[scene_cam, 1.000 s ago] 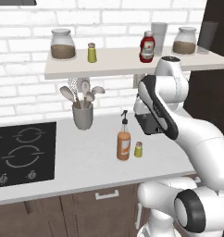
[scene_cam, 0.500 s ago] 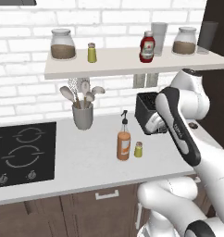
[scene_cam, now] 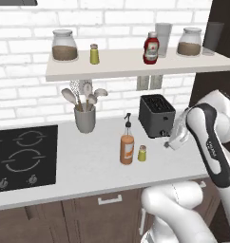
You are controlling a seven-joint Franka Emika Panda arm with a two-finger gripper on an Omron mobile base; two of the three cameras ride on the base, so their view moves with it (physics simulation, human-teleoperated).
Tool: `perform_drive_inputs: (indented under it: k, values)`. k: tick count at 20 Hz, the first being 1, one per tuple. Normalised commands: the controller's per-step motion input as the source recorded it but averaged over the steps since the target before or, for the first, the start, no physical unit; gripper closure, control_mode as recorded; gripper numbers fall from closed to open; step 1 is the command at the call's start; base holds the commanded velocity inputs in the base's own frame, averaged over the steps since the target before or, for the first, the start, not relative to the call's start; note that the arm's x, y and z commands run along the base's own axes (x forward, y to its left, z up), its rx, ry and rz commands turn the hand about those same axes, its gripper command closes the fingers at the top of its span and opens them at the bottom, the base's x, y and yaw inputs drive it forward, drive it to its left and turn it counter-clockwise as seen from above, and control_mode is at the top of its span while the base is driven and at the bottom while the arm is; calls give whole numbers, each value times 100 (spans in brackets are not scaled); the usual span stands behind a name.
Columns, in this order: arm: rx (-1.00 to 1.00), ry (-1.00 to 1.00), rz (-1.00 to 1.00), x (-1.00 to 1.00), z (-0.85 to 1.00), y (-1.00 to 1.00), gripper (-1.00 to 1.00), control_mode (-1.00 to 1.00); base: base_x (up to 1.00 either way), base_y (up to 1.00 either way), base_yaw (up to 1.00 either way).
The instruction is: Put the shaker and condiment bottle from the counter next to their counterparts in the cabinet.
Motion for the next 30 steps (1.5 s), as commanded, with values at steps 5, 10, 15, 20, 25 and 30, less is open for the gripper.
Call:
perform_drive_inputs:
  k: [5, 10, 15, 20, 25, 30]
  values:
    - [16, -28, 35, -14, 0, 0, -100, -100, 0, 0, 0]
    - [-7, -15, 17, -4, 1, 21, -100, -100, 0, 0, 0]
    - [-3, -6, 2, 10, 4, 29, -100, -100, 0, 0, 0]
    - [14, 11, 0, 30, 10, 5, -100, -100, 0, 0, 0]
    - [17, 19, 0, 38, 9, 1, -100, -100, 0, 0, 0]
    - [1, 7, 0, 40, 0, 19, -100, -100, 0, 0, 0]
